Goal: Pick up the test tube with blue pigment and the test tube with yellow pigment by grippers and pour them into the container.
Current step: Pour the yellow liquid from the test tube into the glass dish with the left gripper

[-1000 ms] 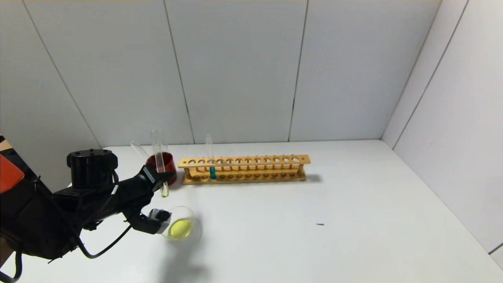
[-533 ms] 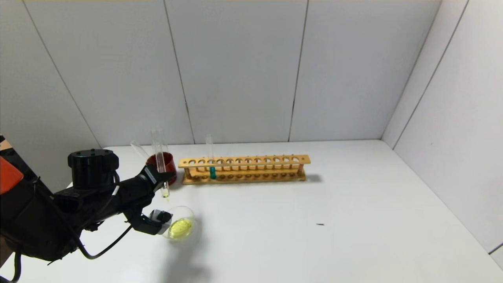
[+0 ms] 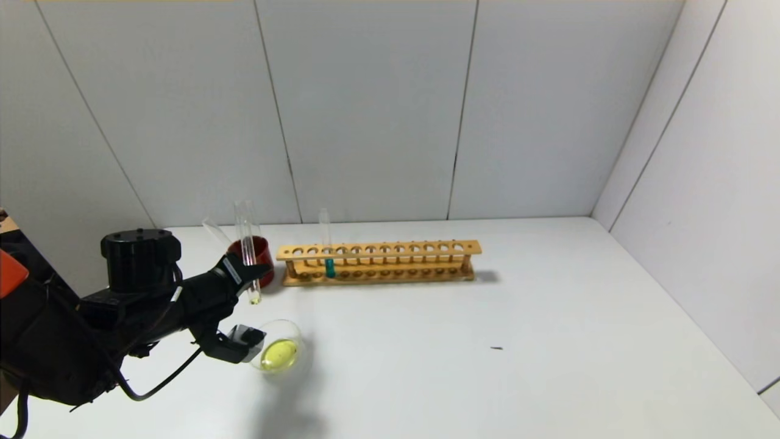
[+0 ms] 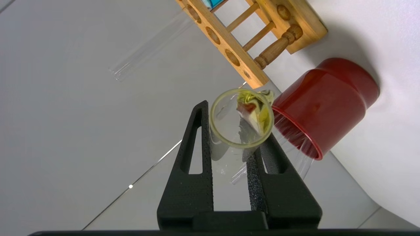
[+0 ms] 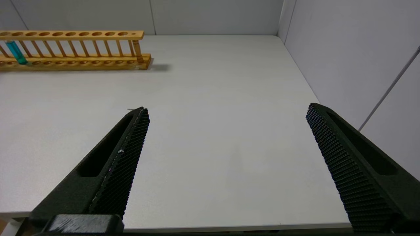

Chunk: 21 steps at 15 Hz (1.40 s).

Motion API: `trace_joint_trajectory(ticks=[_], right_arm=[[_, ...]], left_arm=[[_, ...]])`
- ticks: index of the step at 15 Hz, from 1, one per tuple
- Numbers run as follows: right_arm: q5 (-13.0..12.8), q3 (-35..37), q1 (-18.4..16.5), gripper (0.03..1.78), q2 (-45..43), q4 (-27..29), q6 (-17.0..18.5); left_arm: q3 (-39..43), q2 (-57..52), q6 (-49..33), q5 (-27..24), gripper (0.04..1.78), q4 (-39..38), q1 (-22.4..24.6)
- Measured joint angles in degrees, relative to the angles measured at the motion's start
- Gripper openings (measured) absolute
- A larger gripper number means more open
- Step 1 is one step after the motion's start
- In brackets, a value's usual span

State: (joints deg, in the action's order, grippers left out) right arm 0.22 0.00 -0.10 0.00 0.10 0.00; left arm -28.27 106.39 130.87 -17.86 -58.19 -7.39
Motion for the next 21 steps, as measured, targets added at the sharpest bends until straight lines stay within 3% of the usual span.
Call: trace_joint_trajectory(ticks=[17, 19, 21], right_arm=[[0.0, 0.0, 0.0, 1.75, 0.0, 0.0, 0.0], [0.0, 0.0, 0.0, 1.75, 0.0, 0.0, 0.0], [0.0, 0.0, 0.0, 1.75, 0.0, 0.0, 0.0]], left_arm=[[0.5, -2.8, 1.8, -0.1, 0.34, -0.1, 0.0], [0.4, -4.6, -1.7, 0.8, 0.34, 0.2, 0.0], [0.2, -7.9, -9.6, 5.1, 0.34, 0.3, -0.3]])
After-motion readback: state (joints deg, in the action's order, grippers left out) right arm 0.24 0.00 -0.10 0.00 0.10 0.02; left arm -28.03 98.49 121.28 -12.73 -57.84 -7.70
